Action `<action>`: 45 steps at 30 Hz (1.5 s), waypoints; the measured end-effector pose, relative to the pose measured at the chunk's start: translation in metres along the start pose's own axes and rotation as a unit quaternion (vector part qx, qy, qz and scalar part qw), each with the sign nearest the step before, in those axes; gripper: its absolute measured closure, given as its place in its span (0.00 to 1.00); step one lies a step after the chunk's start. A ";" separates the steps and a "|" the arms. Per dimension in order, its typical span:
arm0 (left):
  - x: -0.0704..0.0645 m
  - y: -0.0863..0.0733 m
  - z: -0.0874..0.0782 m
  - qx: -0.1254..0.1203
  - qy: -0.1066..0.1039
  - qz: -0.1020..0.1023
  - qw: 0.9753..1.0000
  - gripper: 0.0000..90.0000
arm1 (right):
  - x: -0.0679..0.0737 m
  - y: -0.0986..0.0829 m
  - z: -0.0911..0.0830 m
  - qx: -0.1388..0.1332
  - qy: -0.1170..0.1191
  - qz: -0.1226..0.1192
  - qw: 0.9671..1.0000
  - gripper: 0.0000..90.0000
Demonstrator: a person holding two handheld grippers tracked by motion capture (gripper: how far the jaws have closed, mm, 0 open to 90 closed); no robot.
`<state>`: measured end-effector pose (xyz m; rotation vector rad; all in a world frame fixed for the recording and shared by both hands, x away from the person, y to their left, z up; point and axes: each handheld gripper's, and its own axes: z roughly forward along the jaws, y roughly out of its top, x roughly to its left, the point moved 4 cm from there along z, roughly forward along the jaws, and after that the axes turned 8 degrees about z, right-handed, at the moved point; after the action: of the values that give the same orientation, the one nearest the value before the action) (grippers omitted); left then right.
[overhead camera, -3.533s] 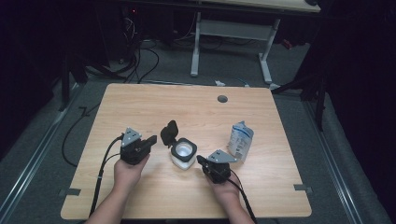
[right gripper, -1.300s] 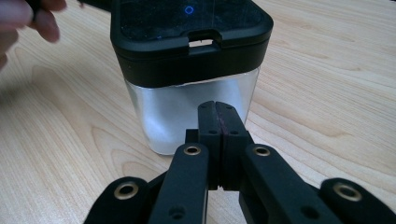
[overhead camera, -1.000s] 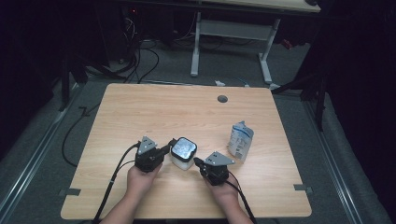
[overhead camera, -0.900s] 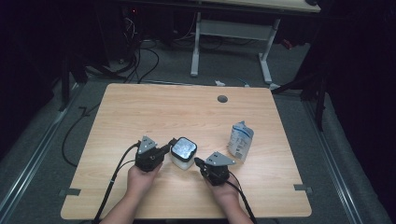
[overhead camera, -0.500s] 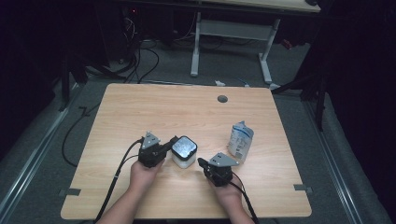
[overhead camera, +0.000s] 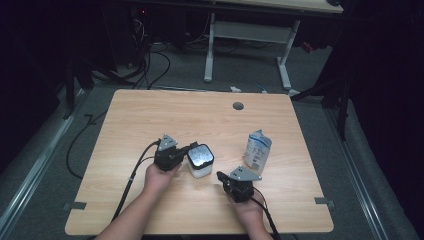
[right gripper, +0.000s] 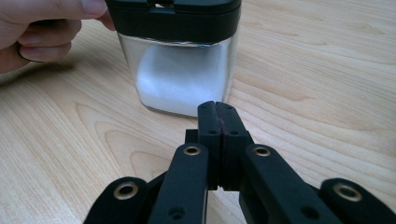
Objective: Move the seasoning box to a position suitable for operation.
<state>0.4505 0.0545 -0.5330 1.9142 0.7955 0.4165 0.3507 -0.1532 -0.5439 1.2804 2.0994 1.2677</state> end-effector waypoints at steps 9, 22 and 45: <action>0.002 -0.011 -0.019 0.006 0.023 0.010 1.000 0.91 | -0.002 -0.002 -0.001 0.003 -0.004 0.004 1.000 1.00; 0.008 -0.049 -0.095 0.029 0.071 0.033 0.996 0.73 | -0.011 0.003 0.003 0.004 -0.025 0.019 0.999 1.00; 0.029 -0.069 -0.120 0.020 0.091 0.005 0.996 0.59 | -0.020 0.024 0.032 0.012 -0.039 0.018 0.999 1.00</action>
<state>0.3761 0.1745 -0.5405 1.9374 0.9199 0.5915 0.3948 -0.1495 -0.5428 1.3608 2.0521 1.1914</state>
